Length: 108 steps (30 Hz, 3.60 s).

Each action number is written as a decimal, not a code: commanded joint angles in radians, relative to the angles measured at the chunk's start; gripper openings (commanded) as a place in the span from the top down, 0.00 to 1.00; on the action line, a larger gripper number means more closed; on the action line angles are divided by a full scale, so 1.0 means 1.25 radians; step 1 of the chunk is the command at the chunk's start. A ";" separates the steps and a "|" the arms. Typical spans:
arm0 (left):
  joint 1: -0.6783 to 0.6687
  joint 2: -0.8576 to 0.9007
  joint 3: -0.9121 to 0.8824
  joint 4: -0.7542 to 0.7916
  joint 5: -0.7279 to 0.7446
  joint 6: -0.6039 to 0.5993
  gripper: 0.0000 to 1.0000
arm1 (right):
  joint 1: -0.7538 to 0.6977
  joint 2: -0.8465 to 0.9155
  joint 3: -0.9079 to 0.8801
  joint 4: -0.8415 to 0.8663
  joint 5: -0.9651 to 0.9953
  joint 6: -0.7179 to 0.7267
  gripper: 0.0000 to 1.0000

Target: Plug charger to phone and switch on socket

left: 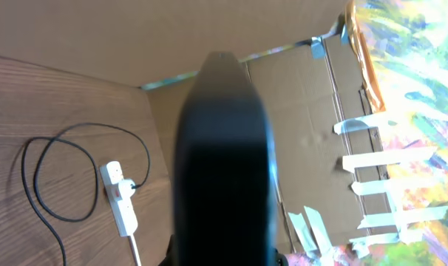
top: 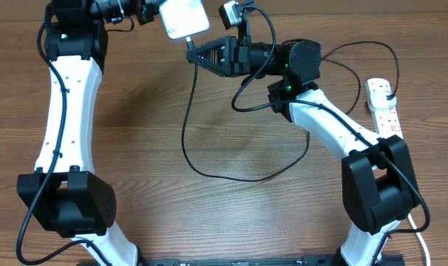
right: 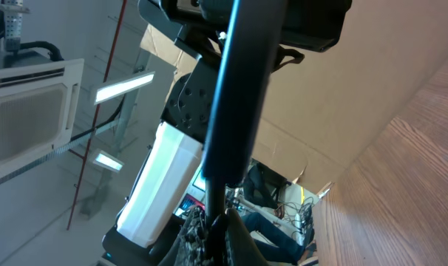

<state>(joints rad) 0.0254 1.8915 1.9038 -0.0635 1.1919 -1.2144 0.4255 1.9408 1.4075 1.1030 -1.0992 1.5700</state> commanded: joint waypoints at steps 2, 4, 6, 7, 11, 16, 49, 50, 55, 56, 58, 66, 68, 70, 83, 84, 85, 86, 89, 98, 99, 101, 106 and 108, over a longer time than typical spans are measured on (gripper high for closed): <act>-0.006 -0.011 0.013 0.007 0.002 -0.010 0.96 | 0.000 -0.002 0.013 0.002 0.009 -0.006 0.96; -0.006 -0.011 0.013 0.007 0.005 -0.010 0.96 | 0.000 -0.002 0.013 0.002 0.009 -0.006 0.96; -0.006 -0.011 0.013 0.007 0.005 -0.010 0.96 | 0.000 -0.002 0.013 0.002 0.009 -0.006 0.96; -0.006 -0.011 0.013 0.007 0.006 -0.010 0.96 | 0.000 -0.002 0.013 0.002 0.009 -0.006 0.96; -0.005 -0.011 0.013 0.007 0.018 -0.010 0.96 | -0.002 -0.002 0.013 0.001 0.010 -0.007 0.96; -0.005 -0.011 0.013 0.007 0.032 -0.009 0.96 | -0.006 -0.002 0.013 -0.011 0.015 -0.016 0.96; 0.002 -0.011 0.013 0.009 0.077 0.051 0.96 | -0.006 -0.002 0.013 -0.010 0.014 -0.021 0.96; 0.006 -0.011 0.013 0.009 0.076 0.051 0.96 | -0.006 -0.002 0.013 -0.011 0.014 -0.021 0.96; 0.018 -0.011 0.013 0.009 0.086 0.051 0.96 | -0.006 -0.002 0.013 -0.010 0.015 -0.021 0.96; 0.021 -0.011 0.013 0.009 0.089 0.050 0.96 | -0.007 -0.002 0.013 -0.011 0.015 -0.021 0.96; 0.022 -0.011 0.013 0.009 0.089 0.048 0.96 | -0.007 -0.002 0.013 -0.011 0.015 -0.021 0.96; 0.015 -0.011 0.013 0.009 0.088 0.038 0.96 | -0.007 -0.002 0.013 -0.011 0.015 -0.021 0.96; 0.013 -0.011 0.013 0.009 0.088 0.038 0.96 | -0.007 -0.002 0.013 -0.011 0.015 -0.021 0.96; 0.009 -0.011 0.013 0.009 0.088 0.038 0.96 | -0.007 -0.002 0.013 -0.011 0.020 -0.021 0.96; -0.003 -0.011 0.013 0.009 0.079 0.066 0.96 | -0.006 -0.002 0.013 -0.021 0.103 -0.017 0.96; -0.004 -0.011 0.013 0.009 0.080 0.067 0.96 | -0.006 -0.002 0.013 -0.027 0.106 -0.017 0.96; -0.004 -0.011 0.013 0.009 0.081 0.069 0.96 | -0.006 -0.002 0.013 -0.032 0.109 -0.018 0.96; -0.005 -0.011 0.013 0.009 0.084 0.074 0.96 | -0.006 -0.002 0.013 -0.038 0.111 -0.018 0.96; -0.007 -0.011 0.013 0.009 0.096 0.087 0.96 | -0.006 -0.002 0.013 -0.060 0.119 -0.018 0.96; -0.008 -0.011 0.013 0.009 0.157 0.113 0.96 | -0.006 -0.002 0.013 -0.062 0.140 -0.021 0.96; -0.008 -0.011 0.013 0.009 0.157 0.113 0.96 | -0.006 -0.002 0.013 -0.062 0.140 -0.021 0.96; -0.007 -0.011 0.013 0.009 0.157 0.113 0.96 | -0.006 -0.002 0.013 -0.062 0.138 -0.021 0.96; -0.007 -0.011 0.013 0.009 0.151 0.113 0.96 | -0.007 -0.002 0.013 -0.062 0.131 -0.021 0.88; -0.007 -0.011 0.013 0.009 0.152 0.113 0.96 | -0.007 -0.002 0.013 -0.062 0.130 -0.021 0.78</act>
<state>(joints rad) 0.0299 1.8919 1.9038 -0.0578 1.2900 -1.0901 0.4297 1.9408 1.4075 1.0271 -1.0107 1.5455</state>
